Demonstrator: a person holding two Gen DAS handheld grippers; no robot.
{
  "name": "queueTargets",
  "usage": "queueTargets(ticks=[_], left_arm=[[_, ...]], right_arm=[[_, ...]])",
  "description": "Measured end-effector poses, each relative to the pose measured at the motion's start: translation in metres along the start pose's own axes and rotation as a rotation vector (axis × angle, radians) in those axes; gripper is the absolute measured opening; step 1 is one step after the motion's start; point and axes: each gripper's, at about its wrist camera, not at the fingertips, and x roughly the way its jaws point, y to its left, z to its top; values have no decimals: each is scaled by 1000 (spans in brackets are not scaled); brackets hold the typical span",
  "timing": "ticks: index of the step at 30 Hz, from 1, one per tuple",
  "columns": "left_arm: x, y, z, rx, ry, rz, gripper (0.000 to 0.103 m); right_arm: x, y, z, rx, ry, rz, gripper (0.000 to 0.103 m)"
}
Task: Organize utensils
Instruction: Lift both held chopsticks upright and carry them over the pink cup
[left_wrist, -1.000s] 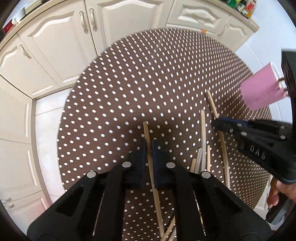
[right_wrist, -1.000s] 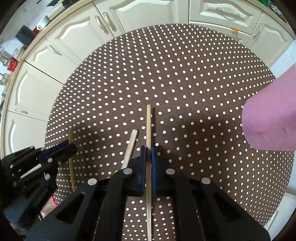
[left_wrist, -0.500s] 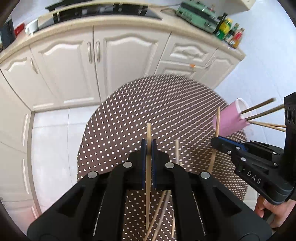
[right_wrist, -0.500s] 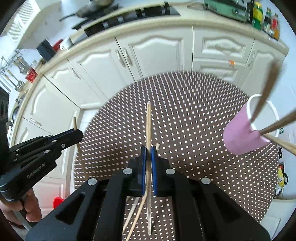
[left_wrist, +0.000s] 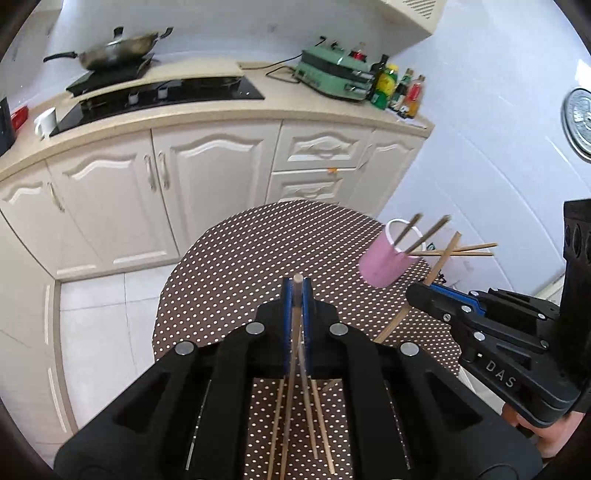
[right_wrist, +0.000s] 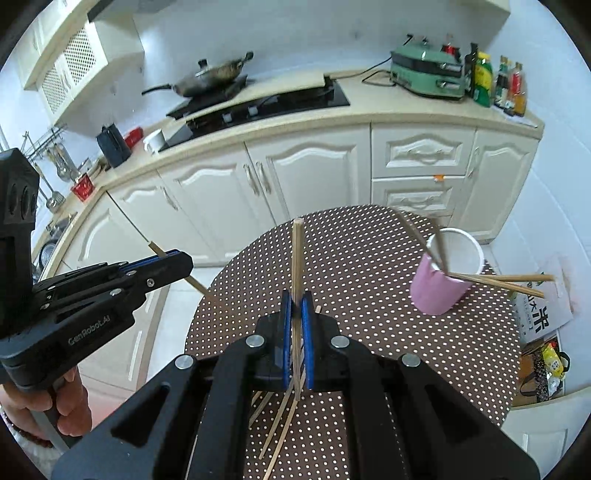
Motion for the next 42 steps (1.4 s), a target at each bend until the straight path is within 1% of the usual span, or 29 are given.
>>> queueTargets(ticks=[7,10,18,21,26,30,37,42], left_arm=[[-15,-25,7,41,-31,-51,5],[-22,-38,15,49,-50,-100,5],[-37,-73,44,103,-117,-180,5],[-40,-85,58,117,-142,-215,5],[-34,-102,75,139,-162,-241,5],[-25,-112,86,152,-170,-252,5],[-5,-116,106,145,-178,-236,5],[7,-117,118,133,-180,-239,5]], right_arm=[[-34,-15,-7,36,-67,-36,4],[-53,-24,-6,58,-104,-51,4],[-100,-59,12,119,-228,-109,4],[-109,-69,20,135,-260,-120,4],[-115,-84,35,146,-300,-130,4],[-114,-93,45,149,-316,-134,4],[-103,-109,62,146,-332,-155,4],[-95,-122,71,151,-333,-161,4]])
